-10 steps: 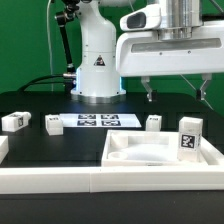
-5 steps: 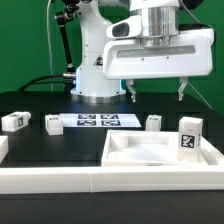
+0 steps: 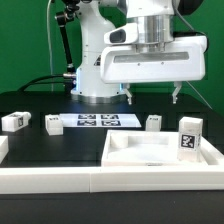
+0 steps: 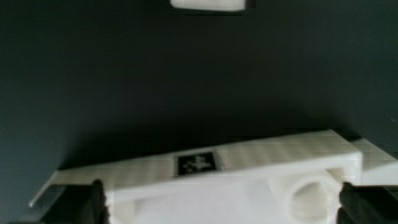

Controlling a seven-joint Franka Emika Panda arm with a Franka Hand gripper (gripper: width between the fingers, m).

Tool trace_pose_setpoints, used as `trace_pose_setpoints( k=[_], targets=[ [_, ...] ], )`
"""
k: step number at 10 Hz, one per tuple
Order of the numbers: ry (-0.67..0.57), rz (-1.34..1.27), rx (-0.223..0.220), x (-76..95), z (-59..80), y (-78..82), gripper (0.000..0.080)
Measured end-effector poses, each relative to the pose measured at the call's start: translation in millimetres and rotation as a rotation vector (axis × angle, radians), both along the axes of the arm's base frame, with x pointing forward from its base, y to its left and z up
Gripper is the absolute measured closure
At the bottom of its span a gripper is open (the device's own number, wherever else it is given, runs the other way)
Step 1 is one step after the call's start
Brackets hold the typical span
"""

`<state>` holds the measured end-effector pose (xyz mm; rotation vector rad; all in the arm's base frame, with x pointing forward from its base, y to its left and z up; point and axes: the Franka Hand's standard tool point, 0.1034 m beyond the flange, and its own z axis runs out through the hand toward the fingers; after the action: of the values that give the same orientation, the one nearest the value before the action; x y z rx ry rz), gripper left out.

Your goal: Assemble square table

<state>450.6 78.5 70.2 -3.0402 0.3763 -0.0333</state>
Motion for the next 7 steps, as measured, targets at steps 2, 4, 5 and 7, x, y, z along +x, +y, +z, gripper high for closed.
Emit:
trace_pose_setpoints(
  k=[2,4,5,7],
  targets=[
    [0.012,0.016,-0.008,-16.0,-13.2,2.4,0.0150],
    [0.012,0.026,-0.014,-26.9,-24.4,5.8,0.0150],
    [0.023,0.033,-0.015,-34.5,-26.6,7.9,0.0150],
    [0.032,0.037,-0.014,-35.0,-27.4,7.8,0.0150]
  ],
)
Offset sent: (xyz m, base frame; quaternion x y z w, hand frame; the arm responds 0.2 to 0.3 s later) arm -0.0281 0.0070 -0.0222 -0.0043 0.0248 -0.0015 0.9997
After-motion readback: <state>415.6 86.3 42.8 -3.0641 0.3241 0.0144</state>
